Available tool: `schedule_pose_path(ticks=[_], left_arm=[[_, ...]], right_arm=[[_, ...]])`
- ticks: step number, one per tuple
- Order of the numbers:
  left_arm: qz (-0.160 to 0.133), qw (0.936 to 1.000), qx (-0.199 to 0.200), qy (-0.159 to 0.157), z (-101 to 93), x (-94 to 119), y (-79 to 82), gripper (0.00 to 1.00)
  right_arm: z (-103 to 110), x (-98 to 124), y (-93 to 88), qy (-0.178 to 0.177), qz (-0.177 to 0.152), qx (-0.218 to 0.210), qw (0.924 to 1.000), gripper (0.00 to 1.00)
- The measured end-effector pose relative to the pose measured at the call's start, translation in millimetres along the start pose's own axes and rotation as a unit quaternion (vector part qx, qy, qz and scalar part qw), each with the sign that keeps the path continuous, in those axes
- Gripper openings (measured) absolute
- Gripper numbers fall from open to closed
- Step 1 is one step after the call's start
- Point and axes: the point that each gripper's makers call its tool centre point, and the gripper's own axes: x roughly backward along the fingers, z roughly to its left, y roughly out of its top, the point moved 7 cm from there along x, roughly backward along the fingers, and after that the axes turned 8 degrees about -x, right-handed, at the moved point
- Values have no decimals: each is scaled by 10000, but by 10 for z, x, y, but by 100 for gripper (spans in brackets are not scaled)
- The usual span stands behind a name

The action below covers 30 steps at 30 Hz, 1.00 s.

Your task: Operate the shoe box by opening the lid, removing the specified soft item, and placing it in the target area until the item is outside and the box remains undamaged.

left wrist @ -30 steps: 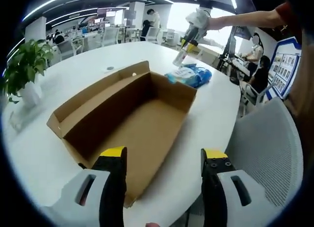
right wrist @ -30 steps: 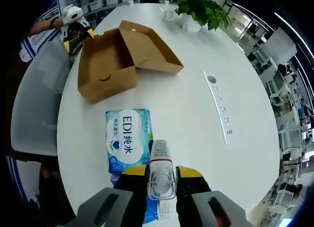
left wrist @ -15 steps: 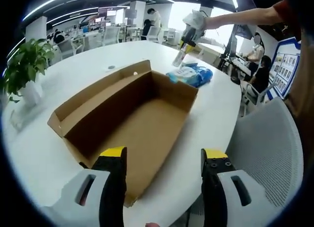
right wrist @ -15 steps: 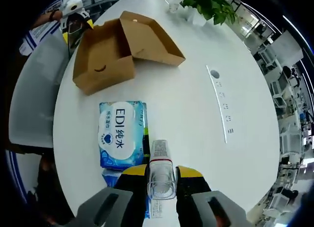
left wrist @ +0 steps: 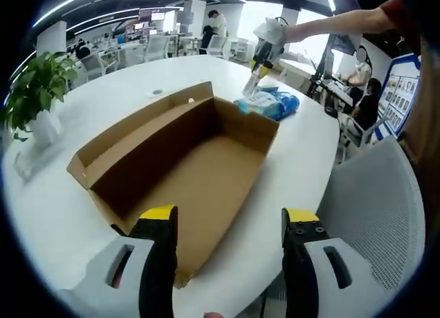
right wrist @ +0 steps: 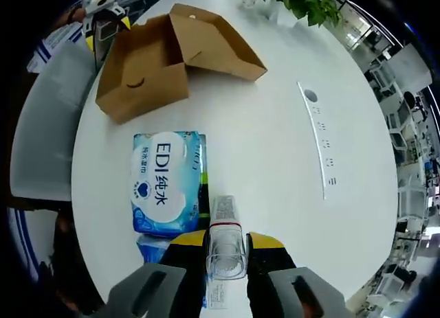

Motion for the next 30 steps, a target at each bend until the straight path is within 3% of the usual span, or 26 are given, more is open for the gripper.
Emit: schedule_pose_path(ticks=[15, 30], left_arm=[[54, 10000, 24, 8, 11, -5, -9, 61], [62, 10000, -3, -2, 12, -6, 5, 60]], right_arm=[[39, -125, -68, 37, 557, 219, 9982, 17], [38, -180, 46, 39, 923, 652, 9936, 17]])
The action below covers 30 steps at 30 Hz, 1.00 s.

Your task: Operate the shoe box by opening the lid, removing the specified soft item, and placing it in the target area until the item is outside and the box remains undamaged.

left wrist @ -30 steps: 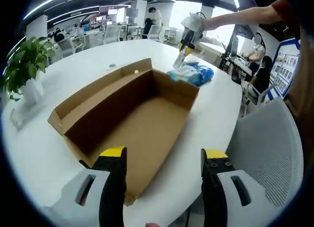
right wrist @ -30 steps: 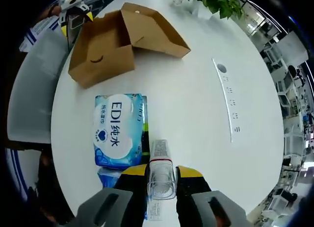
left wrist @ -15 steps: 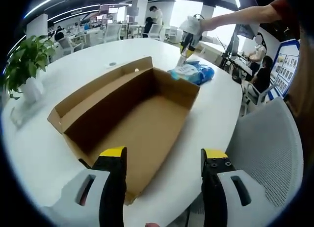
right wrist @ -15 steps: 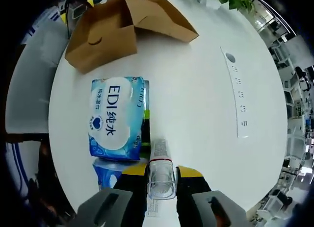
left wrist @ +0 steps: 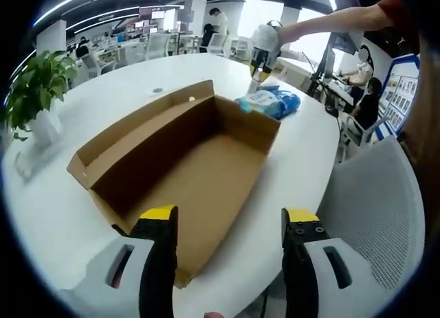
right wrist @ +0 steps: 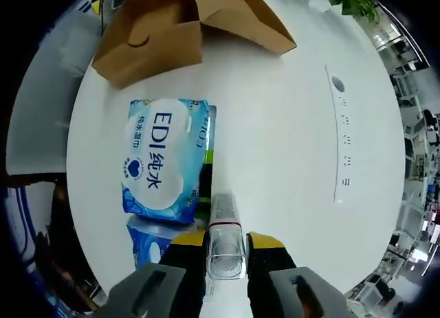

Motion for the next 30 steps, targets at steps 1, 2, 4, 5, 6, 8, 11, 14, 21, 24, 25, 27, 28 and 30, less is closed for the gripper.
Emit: schedule_pose_path(ticks=[1, 2, 4, 5, 6, 8, 11, 14, 21, 24, 25, 27, 28, 30], left_arm=[[-2, 10000, 1, -3, -2, -1, 1, 60], [-6, 10000, 1, -5, -5, -3, 3, 60], [-4, 10000, -6, -7, -5, -7, 1, 60], [-4, 10000, -4, -5, -3, -9, -1, 60], [-8, 10000, 1, -6, -4, -11, -1, 60], [-6, 10000, -4, -12, -8, -12, -2, 60], [-10, 10000, -3, -17, -11, -10, -1, 60], [-10, 10000, 2, -12, -5, -9, -3, 60], [-16, 10000, -5, -22, 1, -17, 7, 60], [-13, 10000, -7, -20, 2, -17, 13, 60], [-11, 10000, -9, -21, 2, -16, 13, 60], [-2, 10000, -13, -21, 3, -14, 12, 60], [-2, 10000, -10, -21, 4, -14, 13, 60], [2, 10000, -13, -23, 4, -15, 14, 60]], right_arm=[[-9, -1, 12, 25, 25, -53, 10000, 17], [-11, -1, 20, 42, 45, -83, 9999, 17], [1, 1, 44, 78, 82, -115, 9999, 17], [11, 4, 64, 91, 64, -156, 9998, 17], [11, 6, 76, 75, 33, -159, 9998, 17], [5, 5, 89, 94, 29, -246, 9996, 17], [-7, 3, 83, 124, 41, -352, 9993, 17], [-5, 6, 73, 148, 20, -394, 9991, 18], [50, -71, 31, 276, -18, -499, 9984, 19], [63, -96, 19, 278, -30, -534, 9982, 21], [60, -99, 16, 286, -39, -537, 9981, 21], [53, -103, 4, 286, -32, -525, 9982, 21], [47, -103, -2, 272, -30, -512, 9983, 21], [35, -98, -8, 251, -45, -502, 9984, 21]])
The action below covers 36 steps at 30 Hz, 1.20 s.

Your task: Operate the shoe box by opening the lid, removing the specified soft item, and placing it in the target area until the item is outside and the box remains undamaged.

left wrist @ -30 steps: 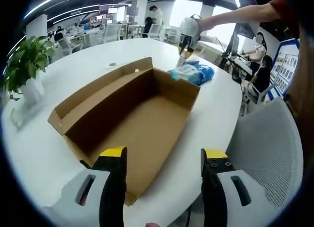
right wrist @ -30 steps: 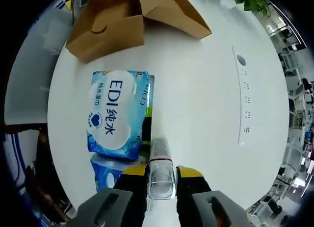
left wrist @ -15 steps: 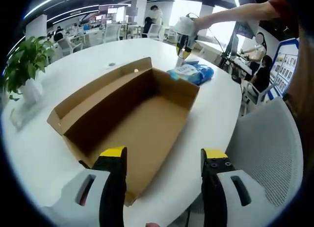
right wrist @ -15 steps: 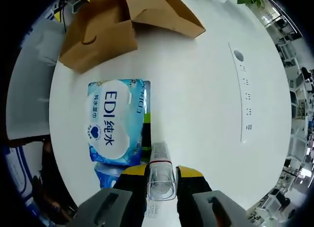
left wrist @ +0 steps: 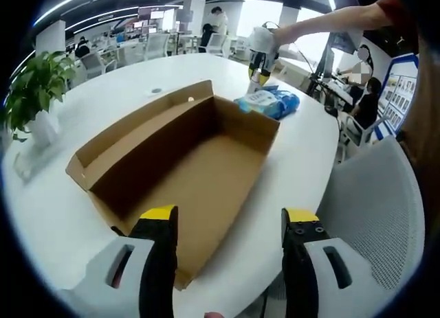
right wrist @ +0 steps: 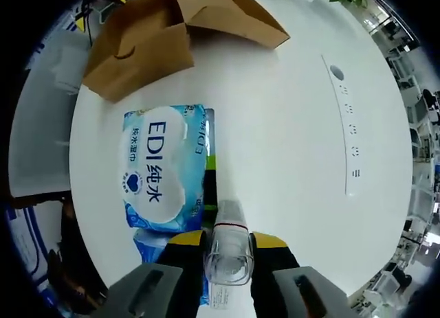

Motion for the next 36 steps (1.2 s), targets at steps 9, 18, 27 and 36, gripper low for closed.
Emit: schedule_pose_path(ticks=[9, 18, 27, 36], left_arm=[[7, 10000, -19, -21, -19, -14, 11, 60], [26, 10000, -15, -15, -21, 2, 2, 60], [-12, 10000, 1, 24, 1, 5, 22, 60], [-103, 9999, 77, 68, -13, 27, 39, 60]], right_arm=[[-40, 26, -25, -48, -51, 9, 10000, 24], [-72, 33, -40, -69, -86, -28, 9999, 25], [-78, 83, -64, -56, -190, -189, 9996, 29], [-62, 192, -170, -120, -384, -535, 9978, 33]])
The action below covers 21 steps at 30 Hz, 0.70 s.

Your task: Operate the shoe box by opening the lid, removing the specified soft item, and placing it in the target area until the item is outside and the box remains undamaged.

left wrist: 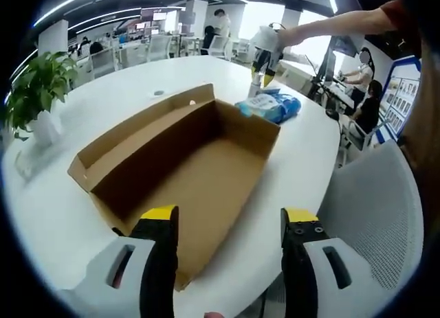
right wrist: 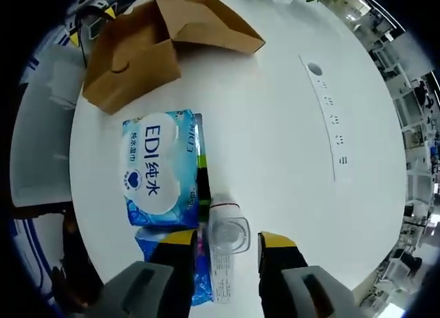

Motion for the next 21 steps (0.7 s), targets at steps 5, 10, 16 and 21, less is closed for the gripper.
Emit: schedule_pose_path(ticks=[5, 10, 16, 21], left_arm=[[-117, 9999, 96, 72, 15, 25, 22, 60], [-227, 9995, 167, 137, 18, 59, 49, 60], [-349, 9986, 318, 250, 57, 106, 29, 59], [-406, 9982, 366, 255, 49, 153, 5, 59]], right_arm=[[3, 64, -100, -29, -229, -409, 9989, 34], [35, 162, -207, -129, -438, -797, 9958, 35], [92, 305, -293, -250, -861, -1354, 9867, 37], [150, 392, -380, -274, -1216, -1832, 9751, 38]])
